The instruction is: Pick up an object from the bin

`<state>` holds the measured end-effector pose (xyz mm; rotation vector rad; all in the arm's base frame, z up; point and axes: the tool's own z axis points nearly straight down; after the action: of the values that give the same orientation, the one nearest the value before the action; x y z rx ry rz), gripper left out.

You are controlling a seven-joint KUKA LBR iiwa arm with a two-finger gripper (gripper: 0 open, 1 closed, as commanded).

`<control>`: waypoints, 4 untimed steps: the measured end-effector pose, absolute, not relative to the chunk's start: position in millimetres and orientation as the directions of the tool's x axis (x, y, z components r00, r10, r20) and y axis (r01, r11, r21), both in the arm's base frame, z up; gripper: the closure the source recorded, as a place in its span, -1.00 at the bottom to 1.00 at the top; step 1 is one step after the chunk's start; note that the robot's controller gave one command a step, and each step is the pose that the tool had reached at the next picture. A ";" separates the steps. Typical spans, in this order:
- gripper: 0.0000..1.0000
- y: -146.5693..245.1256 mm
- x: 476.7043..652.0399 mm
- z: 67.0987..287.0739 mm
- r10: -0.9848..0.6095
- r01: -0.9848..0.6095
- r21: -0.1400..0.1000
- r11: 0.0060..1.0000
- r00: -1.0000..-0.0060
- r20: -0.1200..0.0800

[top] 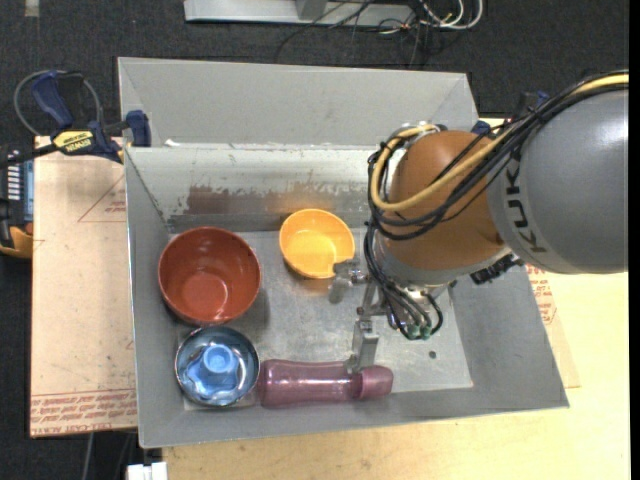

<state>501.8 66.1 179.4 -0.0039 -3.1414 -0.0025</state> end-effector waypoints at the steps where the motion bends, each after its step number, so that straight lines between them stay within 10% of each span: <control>1: -1.00 66.1 501.8 179.4 0.003 0.003 0.002 1.000 -1.000 0.000; 2: -1.00 76.1 527.2 180.0 -0.077 -0.077 0.003 0.997 -0.997 -0.004; 3: -1.00 30.8 501.5 231.1 -0.059 -0.059 0.001 0.998 -0.998 -0.003; 4: -1.00 86.6 543.0 188.4 -0.042 -0.042 0.006 0.999 -0.999 0.001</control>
Offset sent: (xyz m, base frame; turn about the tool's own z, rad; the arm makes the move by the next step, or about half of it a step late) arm 0.0240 0.0102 0.0007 -0.0822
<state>543.0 86.6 188.4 0.0665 -3.1393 -0.0088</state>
